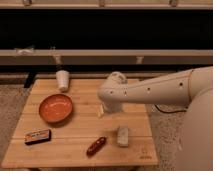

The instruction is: Place the white sponge in the ceramic bowl

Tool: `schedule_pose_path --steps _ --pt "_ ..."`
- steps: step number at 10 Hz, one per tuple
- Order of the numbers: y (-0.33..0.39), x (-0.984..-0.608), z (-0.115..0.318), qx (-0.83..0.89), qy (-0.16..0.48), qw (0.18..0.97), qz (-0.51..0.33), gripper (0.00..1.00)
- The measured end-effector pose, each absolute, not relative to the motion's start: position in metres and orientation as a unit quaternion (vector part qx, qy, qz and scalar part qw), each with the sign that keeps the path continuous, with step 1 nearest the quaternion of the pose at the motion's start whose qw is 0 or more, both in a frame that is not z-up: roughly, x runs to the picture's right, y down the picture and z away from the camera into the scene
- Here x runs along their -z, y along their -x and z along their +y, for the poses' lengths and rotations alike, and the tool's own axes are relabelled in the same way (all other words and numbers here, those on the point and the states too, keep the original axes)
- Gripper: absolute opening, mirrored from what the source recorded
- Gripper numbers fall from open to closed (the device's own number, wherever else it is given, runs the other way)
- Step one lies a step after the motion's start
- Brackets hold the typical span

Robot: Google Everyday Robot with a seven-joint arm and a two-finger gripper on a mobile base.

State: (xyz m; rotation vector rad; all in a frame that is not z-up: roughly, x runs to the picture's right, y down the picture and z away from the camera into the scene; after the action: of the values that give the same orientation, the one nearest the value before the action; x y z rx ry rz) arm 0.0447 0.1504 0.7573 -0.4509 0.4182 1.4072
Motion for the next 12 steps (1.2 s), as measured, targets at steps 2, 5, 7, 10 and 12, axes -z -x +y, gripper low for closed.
schedule_pose_path --steps 2,5,7,10,12 --pt "-0.056 -0.763 0.189 -0.66 0.212 0.69 0.209 0.8" --pt "-0.066 -0.769 0.215 -0.674 0.213 0.673 0.219 0.8" --pt "-0.075 -0.775 0.235 -0.68 0.211 0.665 0.226 0.8" --pt "-0.094 -0.78 0.253 -0.685 0.201 0.658 0.24 0.8" --pt "-0.107 -0.782 0.256 -0.689 0.193 0.654 0.246 0.8"
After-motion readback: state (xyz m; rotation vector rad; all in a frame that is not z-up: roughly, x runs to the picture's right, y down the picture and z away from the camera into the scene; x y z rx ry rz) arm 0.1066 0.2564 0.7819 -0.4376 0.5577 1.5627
